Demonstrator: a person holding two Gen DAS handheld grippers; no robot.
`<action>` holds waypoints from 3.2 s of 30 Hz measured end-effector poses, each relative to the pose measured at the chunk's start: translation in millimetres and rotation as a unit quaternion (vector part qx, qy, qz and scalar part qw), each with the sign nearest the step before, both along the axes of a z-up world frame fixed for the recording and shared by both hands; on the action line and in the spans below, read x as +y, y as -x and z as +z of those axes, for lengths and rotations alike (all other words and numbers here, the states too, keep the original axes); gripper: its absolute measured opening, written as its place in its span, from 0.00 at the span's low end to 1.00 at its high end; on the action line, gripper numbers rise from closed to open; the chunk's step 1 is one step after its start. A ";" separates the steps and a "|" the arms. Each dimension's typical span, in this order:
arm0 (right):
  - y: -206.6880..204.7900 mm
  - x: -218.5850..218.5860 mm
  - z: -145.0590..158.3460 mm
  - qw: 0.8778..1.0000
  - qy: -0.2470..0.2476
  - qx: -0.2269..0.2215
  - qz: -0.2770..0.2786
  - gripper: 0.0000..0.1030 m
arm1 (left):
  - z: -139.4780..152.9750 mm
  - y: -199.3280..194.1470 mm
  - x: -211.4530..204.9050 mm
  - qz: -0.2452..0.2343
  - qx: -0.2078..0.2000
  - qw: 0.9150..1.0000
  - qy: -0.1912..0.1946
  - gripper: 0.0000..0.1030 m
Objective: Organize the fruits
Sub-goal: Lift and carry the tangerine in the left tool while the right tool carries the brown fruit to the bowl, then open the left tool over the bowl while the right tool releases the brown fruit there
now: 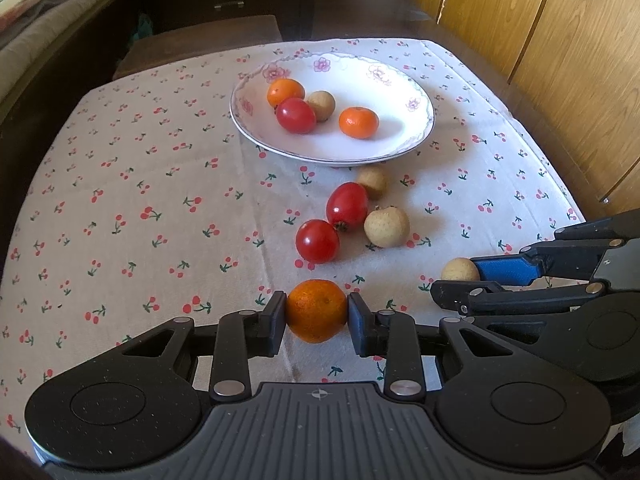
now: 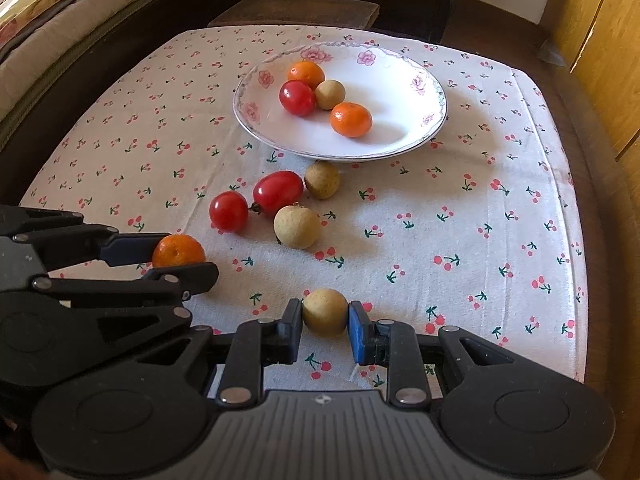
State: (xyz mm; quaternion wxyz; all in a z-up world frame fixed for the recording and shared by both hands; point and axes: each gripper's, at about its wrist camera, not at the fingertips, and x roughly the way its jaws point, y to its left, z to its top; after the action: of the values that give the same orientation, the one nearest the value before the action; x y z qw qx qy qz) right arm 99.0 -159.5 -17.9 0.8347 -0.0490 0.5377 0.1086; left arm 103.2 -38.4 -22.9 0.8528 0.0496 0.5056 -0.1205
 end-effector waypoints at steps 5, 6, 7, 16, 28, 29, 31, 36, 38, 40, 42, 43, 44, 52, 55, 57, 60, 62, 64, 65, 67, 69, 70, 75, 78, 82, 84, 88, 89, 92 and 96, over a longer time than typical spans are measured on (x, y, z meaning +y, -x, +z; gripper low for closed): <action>0.1 -0.5 3.5 1.000 -0.002 -0.006 -0.005 0.26 | 3.1 -0.2 -0.2 0.002 -0.005 1.000 0.003 0.38; -0.1 -0.8 4.2 1.000 -0.002 -0.007 -0.006 0.26 | 3.9 -0.6 -0.4 0.003 -0.007 1.000 0.003 0.38; -0.3 -1.1 4.9 1.000 -0.002 -0.008 -0.006 0.26 | 4.6 -0.8 -0.7 0.002 -0.008 1.000 0.003 0.38; -3.9 -4.9 12.2 1.000 -0.013 -0.020 -0.017 0.26 | 13.4 -4.0 -3.6 0.003 -0.027 1.000 -0.002 0.39; -12.9 -11.6 21.6 0.999 -0.019 -0.034 -0.030 0.26 | 23.3 -15.2 -8.4 0.004 -0.040 0.999 0.002 0.38; -14.2 -11.9 22.8 0.999 -0.019 -0.036 -0.030 0.26 | 24.6 -16.6 -8.7 0.004 -0.042 0.999 0.003 0.38; -17.1 -12.8 24.8 0.999 -0.019 -0.038 -0.032 0.26 | 26.7 -19.3 -9.4 0.005 -0.044 0.999 0.004 0.38; -26.4 -15.5 28.6 0.998 -0.023 -0.042 -0.039 0.26 | 30.0 -28.0 -9.8 0.009 -0.047 0.999 0.008 0.38; -30.7 -16.2 30.3 0.998 -0.025 -0.044 -0.041 0.26 | 31.8 -32.8 -10.2 0.010 -0.050 0.999 0.008 0.38; -35.5 -16.6 31.9 0.998 -0.028 -0.046 -0.044 0.26 | 33.9 -37.5 -10.4 0.013 -0.052 0.999 0.009 0.38; -40.1 -16.8 33.7 0.997 -0.031 -0.048 -0.047 0.26 | 36.0 -42.6 -10.4 0.016 -0.055 0.998 0.010 0.38; -41.8 -16.8 34.2 0.997 -0.031 -0.049 -0.047 0.26 | 37.4 -45.8 -10.5 0.017 -0.056 0.998 0.010 0.38; -44.4 -16.9 34.8 0.997 -0.032 -0.050 -0.049 0.26 | 38.2 -48.3 -10.6 0.017 -0.057 0.998 0.009 0.38; -63.7 -17.9 38.4 0.997 -0.034 -0.057 -0.049 0.26 | 41.3 -65.7 -9.7 0.025 -0.063 0.998 0.014 0.38; -70.4 -18.8 38.8 0.996 -0.036 -0.059 -0.053 0.26 | 41.4 -72.3 -8.8 0.030 -0.063 0.997 0.017 0.38; -74.4 -19.3 39.3 0.996 -0.037 -0.060 -0.053 0.26 | 42.2 -76.0 -8.5 0.031 -0.064 0.997 0.018 0.38; -80.7 -19.0 39.1 0.996 -0.037 -0.060 -0.053 0.26 | 42.2 -81.6 -8.3 0.033 -0.065 0.997 0.019 0.38; -84.6 -18.4 38.3 0.996 -0.037 -0.060 -0.052 0.26 | 41.6 -85.4 -7.2 0.035 -0.064 0.997 0.019 0.38; -88.8 -18.0 37.0 0.996 -0.038 -0.058 -0.051 0.26 | 40.8 -89.3 -6.8 0.037 -0.063 0.997 0.019 0.38; -90.9 -18.0 36.3 0.996 -0.038 -0.058 -0.051 0.26 | 40.1 -91.5 -6.4 0.039 -0.061 0.997 0.019 0.38; -94.7 -17.9 34.7 0.996 -0.038 -0.057 -0.053 0.26 | 38.4 -95.4 -5.6 0.041 -0.058 0.997 0.022 0.38; -99.5 -18.1 32.0 0.997 -0.036 -0.054 -0.052 0.26 | 35.7 -100.0 -6.0 0.042 -0.053 0.997 0.023 0.38; -101.8 -18.0 30.8 0.997 -0.036 -0.053 -0.051 0.26 | 34.2 -102.1 -6.1 0.043 -0.051 0.998 0.023 0.38; -112.3 -20.8 23.5 0.997 -0.036 -0.045 -0.056 0.26 | 26.8 -112.6 -7.3 0.047 -0.042 0.998 0.027 0.38; -115.4 -22.3 18.8 0.997 -0.036 -0.039 -0.058 0.26 | 22.8 -115.8 -8.3 0.048 -0.036 0.998 0.027 0.38; -116.2 -22.3 15.2 0.997 -0.034 -0.035 -0.058 0.26 | 18.6 -117.3 -8.6 0.049 -0.029 0.998 0.027 0.38; -116.4 -21.6 14.2 0.997 -0.034 -0.033 -0.057 0.26 | 17.4 -116.8 -8.1 0.049 -0.027 0.998 0.026 0.38; -117.1 -20.3 13.4 0.997 -0.034 -0.033 -0.058 0.26 | 16.4 -117.1 -7.3 0.052 -0.025 0.998 0.027 0.38; -117.1 -20.3 13.2 0.997 -0.034 -0.033 -0.058 0.26 | 16.4 -117.1 -7.1 0.052 -0.025 0.998 0.027 0.38; -117.5 -20.8 12.2 0.997 -0.034 -0.033 -0.058 0.26 | 15.7 -117.3 -8.0 0.053 -0.024 0.998 0.027 0.38; -117.9 -20.2 11.6 0.997 -0.034 -0.034 -0.058 0.26 | 15.0 -117.9 -7.7 0.055 -0.023 0.998 0.028 0.38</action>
State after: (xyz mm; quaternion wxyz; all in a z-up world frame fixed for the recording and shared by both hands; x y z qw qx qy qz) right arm 216.9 -179.7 -6.3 0.8584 0.0076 0.5072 0.0763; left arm 221.1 -46.1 -7.9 0.8709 0.0003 0.4838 -0.0863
